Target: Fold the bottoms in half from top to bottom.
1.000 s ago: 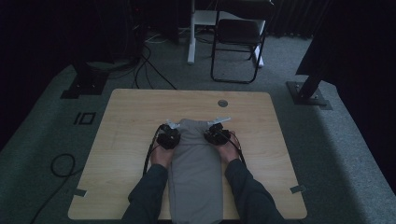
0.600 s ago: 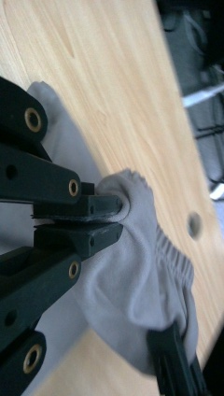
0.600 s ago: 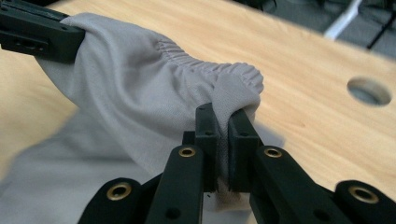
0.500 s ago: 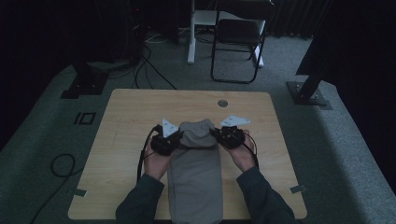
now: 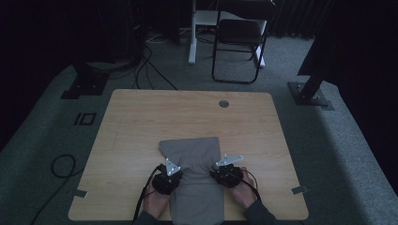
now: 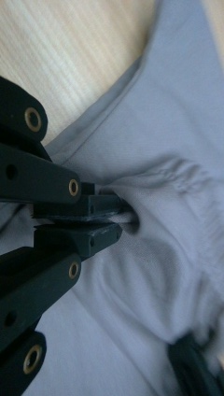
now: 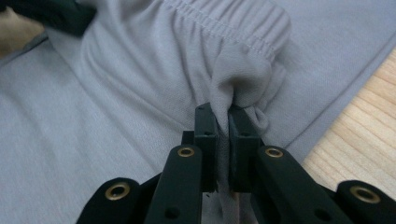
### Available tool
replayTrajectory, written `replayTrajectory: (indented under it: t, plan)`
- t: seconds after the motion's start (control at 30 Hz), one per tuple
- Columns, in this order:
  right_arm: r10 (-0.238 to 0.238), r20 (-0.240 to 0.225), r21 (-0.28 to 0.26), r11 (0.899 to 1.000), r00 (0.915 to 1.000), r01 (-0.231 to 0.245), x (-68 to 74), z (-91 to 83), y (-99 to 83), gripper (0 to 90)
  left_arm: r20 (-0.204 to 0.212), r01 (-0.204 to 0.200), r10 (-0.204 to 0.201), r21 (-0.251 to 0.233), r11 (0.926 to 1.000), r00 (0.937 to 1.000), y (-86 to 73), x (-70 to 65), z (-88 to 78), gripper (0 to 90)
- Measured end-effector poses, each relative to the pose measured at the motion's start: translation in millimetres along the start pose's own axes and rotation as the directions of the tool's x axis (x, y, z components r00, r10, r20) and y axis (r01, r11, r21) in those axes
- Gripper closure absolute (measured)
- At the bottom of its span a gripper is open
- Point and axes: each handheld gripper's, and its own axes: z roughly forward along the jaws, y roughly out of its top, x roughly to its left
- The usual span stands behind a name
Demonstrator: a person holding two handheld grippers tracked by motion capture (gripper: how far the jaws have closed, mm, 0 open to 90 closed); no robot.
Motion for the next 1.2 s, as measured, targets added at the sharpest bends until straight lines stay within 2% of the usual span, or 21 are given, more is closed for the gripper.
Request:
replayTrajectory:
  t: [0.1,0.23,0.27,0.3,0.33,0.43,0.57,0.6,0.67,0.7,0.93,1.07,1.1,1.2]
  plan:
    - [-0.026,0.036,-0.002,1.000,0.9990,0.026,0.6,4.1,4.2,85.2,-0.012,-0.001,0.001,-0.001,1.0000,0.9999,4.8,4.4,4.6,86.6]
    - [0.018,0.021,-0.022,1.000,0.9996,-0.018,-13.1,13.0,12.7,85.3,-0.025,-0.009,0.009,-0.015,0.9999,0.9996,10.4,11.9,12.1,86.7]
    - [0.026,0.021,-0.026,0.999,0.9994,-0.025,-16.6,15.7,15.5,85.4,-0.019,0.013,-0.014,-0.028,0.9995,0.9997,14.6,20.3,17.9,86.7]
    - [0.027,0.021,-0.033,0.999,0.9994,-0.027,-20.7,18.7,18.4,85.4,-0.019,0.013,-0.014,-0.028,0.9995,0.9997,14.6,20.3,17.9,86.7]
    - [0.035,0.019,-0.035,0.999,0.9992,-0.034,-24.7,21.7,21.8,85.4,-0.021,0.028,-0.029,-0.031,0.9991,0.9994,20.3,28.1,23.3,86.7]
    - [0.045,0.036,-0.038,0.998,0.9983,-0.043,-33.3,30.9,33.1,85.5,-0.043,0.031,-0.032,-0.030,0.9991,0.9986,29.2,36.3,31.2,86.7]
    - [0.045,0.051,-0.030,0.999,0.9977,-0.043,-40.8,39.7,45.0,85.5,-0.055,0.036,-0.037,-0.028,0.9990,0.9978,37.6,46.0,38.6,86.7]
    - [0.056,0.048,-0.030,0.998,0.9973,-0.054,-47.8,45.4,52.3,85.4,-0.062,0.045,-0.047,-0.034,0.9984,0.9970,42.4,52.8,43.7,86.7]
    - [0.073,0.046,-0.029,0.997,0.9963,-0.071,-51.3,48.3,56.0,85.5,-0.065,0.055,-0.057,-0.035,0.9979,0.9962,44.8,56.1,46.0,86.8]
    - [0.098,0.050,-0.031,0.995,0.9940,-0.096,-57.0,54.4,63.5,85.5,-0.062,0.078,-0.080,-0.040,0.9962,0.9948,49.1,62.8,50.3,86.8]
    - [0.114,0.069,-0.017,0.993,0.9911,-0.113,-66.6,67.4,81.7,85.5,-0.095,0.087,-0.090,-0.035,0.9956,0.9914,62.2,74.6,61.2,86.8]
    - [0.114,0.069,-0.006,0.993,0.9910,-0.114,-74.5,73.1,90.5,85.4,-0.116,0.085,-0.086,-0.014,0.9963,0.9895,73.3,81.7,68.6,86.7]
    - [0.131,0.067,0.000,0.991,0.9891,-0.131,-77.2,74.2,93.0,85.4,-0.121,0.083,-0.083,-0.012,0.9965,0.9891,75.7,83.3,70.6,86.7]
    - [0.133,0.080,0.020,0.991,0.9879,-0.135,-83.3,78.3,101.8,85.4,-0.118,0.095,-0.095,-0.002,0.9954,0.9884,82.6,89.2,74.5,86.7]
